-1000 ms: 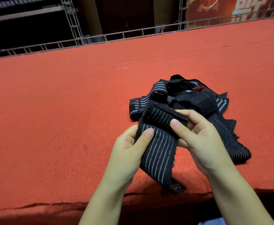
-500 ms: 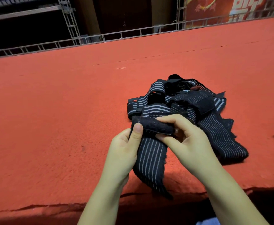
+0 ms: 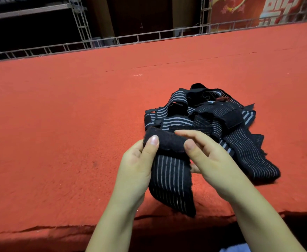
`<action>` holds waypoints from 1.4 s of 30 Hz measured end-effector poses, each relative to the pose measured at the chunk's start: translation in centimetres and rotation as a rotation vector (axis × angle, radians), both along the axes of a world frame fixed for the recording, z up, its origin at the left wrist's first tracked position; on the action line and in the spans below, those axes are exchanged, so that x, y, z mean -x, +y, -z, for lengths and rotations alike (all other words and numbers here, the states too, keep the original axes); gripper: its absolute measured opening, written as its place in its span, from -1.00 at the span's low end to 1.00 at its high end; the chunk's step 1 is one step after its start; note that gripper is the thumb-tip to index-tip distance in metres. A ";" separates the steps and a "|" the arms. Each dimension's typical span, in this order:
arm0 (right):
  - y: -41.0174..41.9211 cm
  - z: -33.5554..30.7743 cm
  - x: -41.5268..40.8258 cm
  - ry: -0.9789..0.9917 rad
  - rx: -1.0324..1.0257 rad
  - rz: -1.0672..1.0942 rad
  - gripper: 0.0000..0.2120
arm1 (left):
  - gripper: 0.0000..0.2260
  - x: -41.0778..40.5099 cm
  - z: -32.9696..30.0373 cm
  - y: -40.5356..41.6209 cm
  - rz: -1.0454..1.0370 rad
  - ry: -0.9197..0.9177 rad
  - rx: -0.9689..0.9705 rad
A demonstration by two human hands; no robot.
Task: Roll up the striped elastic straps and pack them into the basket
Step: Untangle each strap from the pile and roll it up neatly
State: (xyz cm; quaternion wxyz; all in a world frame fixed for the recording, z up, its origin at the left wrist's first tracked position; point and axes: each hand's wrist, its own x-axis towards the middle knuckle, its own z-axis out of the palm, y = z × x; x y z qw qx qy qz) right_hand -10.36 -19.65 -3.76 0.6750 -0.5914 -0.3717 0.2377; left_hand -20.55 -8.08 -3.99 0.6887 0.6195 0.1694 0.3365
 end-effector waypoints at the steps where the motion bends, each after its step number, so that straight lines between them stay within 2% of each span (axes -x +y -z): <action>1: 0.1 0.0 0.0 0.030 0.006 -0.001 -0.72 | -0.70 0.1 0.1 0.1 0.019 -0.007 -0.007; 5: 0.0 0.2 -0.4 0.162 -0.043 -0.059 -0.73 | -0.83 0.5 0.2 0.4 0.094 -0.028 -0.023; 11: 0.1 0.2 -0.6 0.264 -0.122 -0.075 -0.68 | -0.81 0.4 0.1 0.6 0.136 -0.024 0.007; 15: 0.1 0.1 -0.7 0.258 -0.182 0.000 -0.72 | -0.73 0.3 0.3 0.8 0.185 0.046 0.029; 18: 0.0 -0.1 -0.8 0.242 -0.238 0.065 -0.68 | -0.74 0.3 0.7 0.7 0.185 0.103 0.050; 26: -0.3 0.1 -0.9 0.085 -0.251 0.140 -0.72 | -0.78 0.0 0.1 -0.3 0.106 0.065 0.022; 36: 0.3 0.8 0.2 -0.388 -0.124 0.323 -0.72 | -0.80 -0.2 -0.5 -0.5 0.048 0.027 0.055; 38: 0.6 1.1 0.2 -0.423 -0.125 0.320 -0.71 | -0.72 -0.3 -0.4 -0.3 0.022 0.054 0.049; 41: 0.8 1.1 0.1 -0.510 -0.137 0.308 -0.62 | -0.39 -0.4 -0.1 -0.1 -0.028 0.105 0.031; 42: 0.9 1.2 0.0 -0.539 -0.145 0.302 -0.61 | -0.35 -0.5 0.0 -0.1 -0.034 0.115 0.038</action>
